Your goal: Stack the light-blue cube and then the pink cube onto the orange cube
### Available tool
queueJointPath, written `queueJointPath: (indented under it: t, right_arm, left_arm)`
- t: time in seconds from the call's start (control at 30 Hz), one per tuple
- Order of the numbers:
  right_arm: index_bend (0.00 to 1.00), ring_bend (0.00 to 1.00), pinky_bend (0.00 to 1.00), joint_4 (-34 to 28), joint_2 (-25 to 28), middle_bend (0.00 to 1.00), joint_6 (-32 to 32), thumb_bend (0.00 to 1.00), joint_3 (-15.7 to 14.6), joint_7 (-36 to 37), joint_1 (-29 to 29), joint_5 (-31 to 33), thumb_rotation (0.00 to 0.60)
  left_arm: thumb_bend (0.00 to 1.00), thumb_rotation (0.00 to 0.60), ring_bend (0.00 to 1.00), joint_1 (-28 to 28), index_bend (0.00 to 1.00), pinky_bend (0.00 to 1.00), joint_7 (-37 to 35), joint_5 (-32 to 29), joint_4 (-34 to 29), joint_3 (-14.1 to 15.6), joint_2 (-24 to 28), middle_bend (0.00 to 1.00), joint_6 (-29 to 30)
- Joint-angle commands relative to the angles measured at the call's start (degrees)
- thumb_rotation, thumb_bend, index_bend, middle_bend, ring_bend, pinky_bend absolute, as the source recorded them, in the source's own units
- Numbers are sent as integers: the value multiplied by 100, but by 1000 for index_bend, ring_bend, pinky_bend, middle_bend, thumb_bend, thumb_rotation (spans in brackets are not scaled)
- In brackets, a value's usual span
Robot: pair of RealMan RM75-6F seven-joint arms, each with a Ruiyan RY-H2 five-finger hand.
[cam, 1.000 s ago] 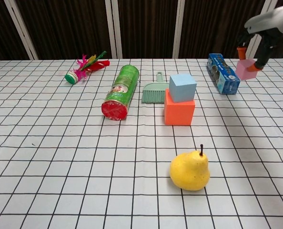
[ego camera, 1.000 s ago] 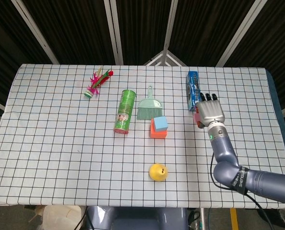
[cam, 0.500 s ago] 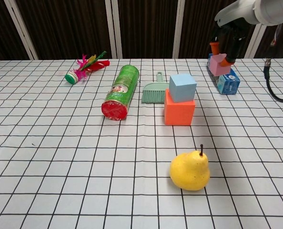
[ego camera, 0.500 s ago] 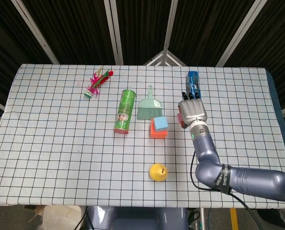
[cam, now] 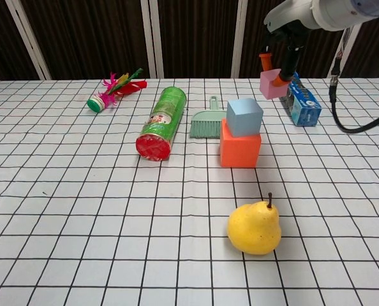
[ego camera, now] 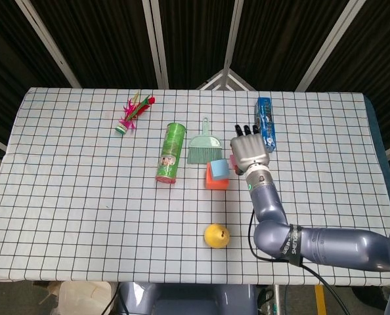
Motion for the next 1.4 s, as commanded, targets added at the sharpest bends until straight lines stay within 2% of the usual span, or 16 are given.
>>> queueJointPath:
  t: [0.03, 0.53, 1.4]
  right_arm:
    - [464, 25, 45, -56, -38, 38, 79, 405, 53, -36, 61, 61, 600]
    - [464, 26, 45, 179, -459, 38, 224, 405, 182, -208, 266, 328, 600]
    - [481, 26, 45, 408, -712, 38, 291, 405, 370, -462, 391, 478, 600]
  left_arm:
    - [161, 600, 0, 1, 150, 0, -47, 1, 19, -1, 13, 0, -8]
    - [161, 600, 0, -5, 150, 0, -329, 73, 125, 28, 83, 0, -55]
    - [161, 600, 0, -13, 150, 0, -487, 53, 210, 25, 111, 0, -92]
